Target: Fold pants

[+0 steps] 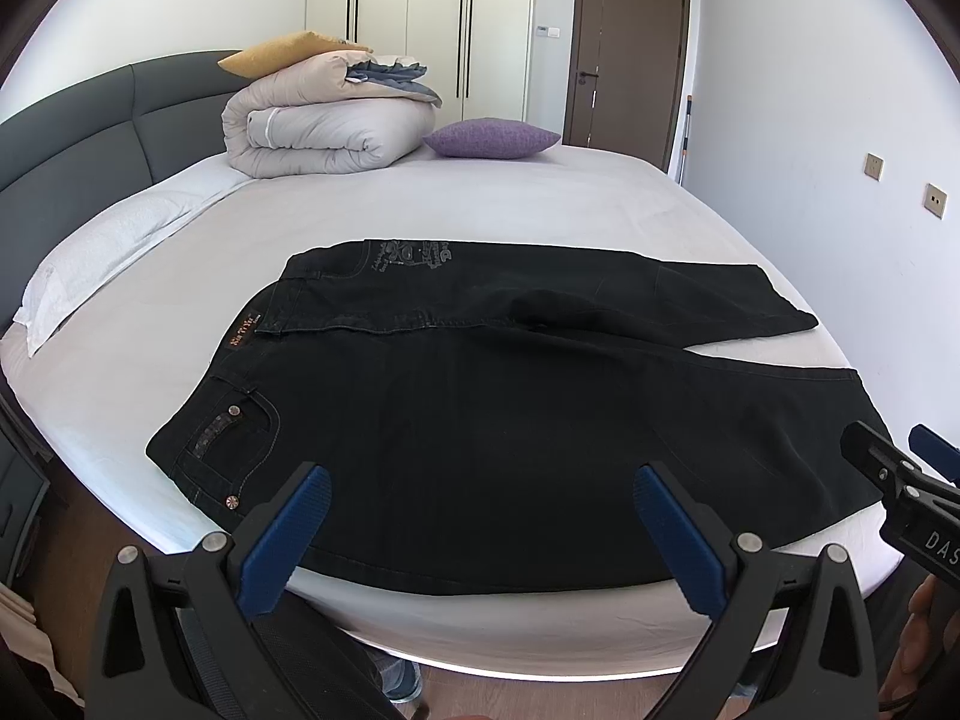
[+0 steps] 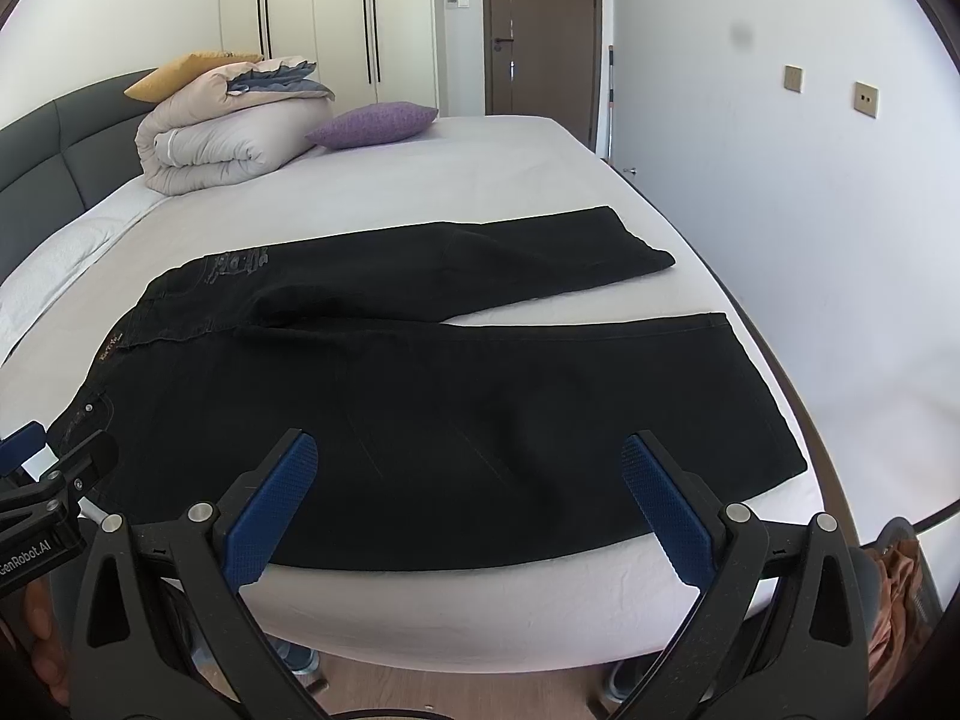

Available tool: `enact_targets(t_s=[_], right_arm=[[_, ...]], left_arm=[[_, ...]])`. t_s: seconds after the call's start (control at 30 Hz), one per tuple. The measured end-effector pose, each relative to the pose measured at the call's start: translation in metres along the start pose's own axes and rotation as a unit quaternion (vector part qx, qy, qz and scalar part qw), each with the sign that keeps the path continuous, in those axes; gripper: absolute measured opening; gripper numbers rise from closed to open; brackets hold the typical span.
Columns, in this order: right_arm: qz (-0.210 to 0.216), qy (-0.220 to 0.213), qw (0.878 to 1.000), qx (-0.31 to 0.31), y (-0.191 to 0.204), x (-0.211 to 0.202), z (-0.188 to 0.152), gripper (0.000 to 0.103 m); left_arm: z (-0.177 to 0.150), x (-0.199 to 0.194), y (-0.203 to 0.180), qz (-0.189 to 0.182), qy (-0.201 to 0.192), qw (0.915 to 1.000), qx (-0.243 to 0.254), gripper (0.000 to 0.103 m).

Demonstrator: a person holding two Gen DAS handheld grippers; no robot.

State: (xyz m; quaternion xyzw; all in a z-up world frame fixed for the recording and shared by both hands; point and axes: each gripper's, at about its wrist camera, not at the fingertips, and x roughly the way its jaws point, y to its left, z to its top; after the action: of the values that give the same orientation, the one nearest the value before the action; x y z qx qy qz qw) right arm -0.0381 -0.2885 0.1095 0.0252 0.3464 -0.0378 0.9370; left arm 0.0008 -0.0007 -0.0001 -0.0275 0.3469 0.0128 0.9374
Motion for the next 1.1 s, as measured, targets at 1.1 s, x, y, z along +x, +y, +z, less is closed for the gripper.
enact_targets(t_s=[1.1], right_arm=[[0.0,0.005,1.0,0.001,0.0053,0.0032,-0.005,0.103]], left_arm=[[0.0004,0.0005,0.0002,0.0,0.002,1.0,-0.001,0.103]])
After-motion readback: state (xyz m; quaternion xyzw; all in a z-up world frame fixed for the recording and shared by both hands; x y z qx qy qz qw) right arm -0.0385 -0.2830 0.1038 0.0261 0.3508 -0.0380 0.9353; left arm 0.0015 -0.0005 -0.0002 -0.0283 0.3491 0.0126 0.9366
